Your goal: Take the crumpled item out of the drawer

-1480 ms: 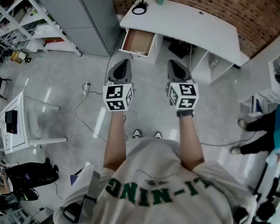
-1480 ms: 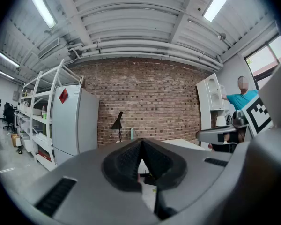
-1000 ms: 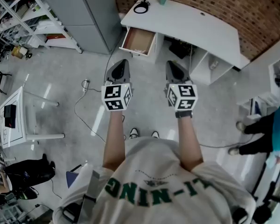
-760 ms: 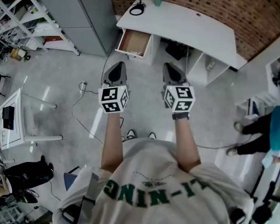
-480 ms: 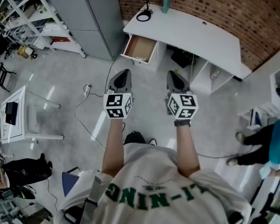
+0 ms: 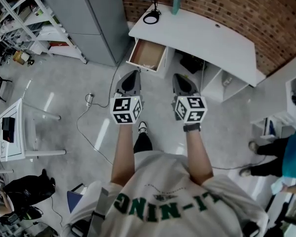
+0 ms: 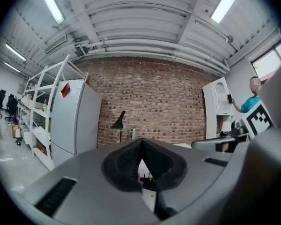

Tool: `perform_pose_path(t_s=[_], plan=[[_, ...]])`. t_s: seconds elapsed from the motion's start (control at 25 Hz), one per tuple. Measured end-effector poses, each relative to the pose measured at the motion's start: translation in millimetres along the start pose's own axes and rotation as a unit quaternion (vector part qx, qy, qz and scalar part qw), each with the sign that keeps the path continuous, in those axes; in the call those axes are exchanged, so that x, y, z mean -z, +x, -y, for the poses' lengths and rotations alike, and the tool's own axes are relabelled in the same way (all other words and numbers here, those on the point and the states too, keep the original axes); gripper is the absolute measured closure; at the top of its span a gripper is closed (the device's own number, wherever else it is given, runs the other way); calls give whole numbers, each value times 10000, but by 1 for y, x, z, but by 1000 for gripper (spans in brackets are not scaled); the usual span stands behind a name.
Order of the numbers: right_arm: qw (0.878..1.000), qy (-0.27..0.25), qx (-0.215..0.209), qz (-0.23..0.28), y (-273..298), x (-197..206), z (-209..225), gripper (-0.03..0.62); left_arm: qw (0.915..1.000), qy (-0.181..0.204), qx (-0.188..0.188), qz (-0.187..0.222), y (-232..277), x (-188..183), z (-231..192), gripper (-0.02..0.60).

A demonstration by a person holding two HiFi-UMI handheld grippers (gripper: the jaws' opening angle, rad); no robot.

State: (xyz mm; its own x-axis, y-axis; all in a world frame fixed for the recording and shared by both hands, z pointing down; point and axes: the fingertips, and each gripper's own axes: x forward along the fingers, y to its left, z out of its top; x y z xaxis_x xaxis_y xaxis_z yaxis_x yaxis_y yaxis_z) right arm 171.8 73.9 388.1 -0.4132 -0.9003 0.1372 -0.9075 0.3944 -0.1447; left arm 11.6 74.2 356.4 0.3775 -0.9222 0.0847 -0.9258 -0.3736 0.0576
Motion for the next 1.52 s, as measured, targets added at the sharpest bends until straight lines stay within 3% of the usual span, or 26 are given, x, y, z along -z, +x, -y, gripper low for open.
perform_pose_path(t_s=[0.32,0.72,1.12,1.52], plan=[[9995,-271,142,61,103,-44,10,592,9997,88,185,157,88,-38,-62,588],[9993,-287,227,26,214,-56,1,592,9993,6,377,-15,161,-30,-153,588],[9971,-289,228,-673,273,2,7,592,9968,-271,507,-564,211,36,-198,588],[9861,-300,-362,-1591,354,69,34,591,9911,-472,407,-1173,277,97,-224,588]])
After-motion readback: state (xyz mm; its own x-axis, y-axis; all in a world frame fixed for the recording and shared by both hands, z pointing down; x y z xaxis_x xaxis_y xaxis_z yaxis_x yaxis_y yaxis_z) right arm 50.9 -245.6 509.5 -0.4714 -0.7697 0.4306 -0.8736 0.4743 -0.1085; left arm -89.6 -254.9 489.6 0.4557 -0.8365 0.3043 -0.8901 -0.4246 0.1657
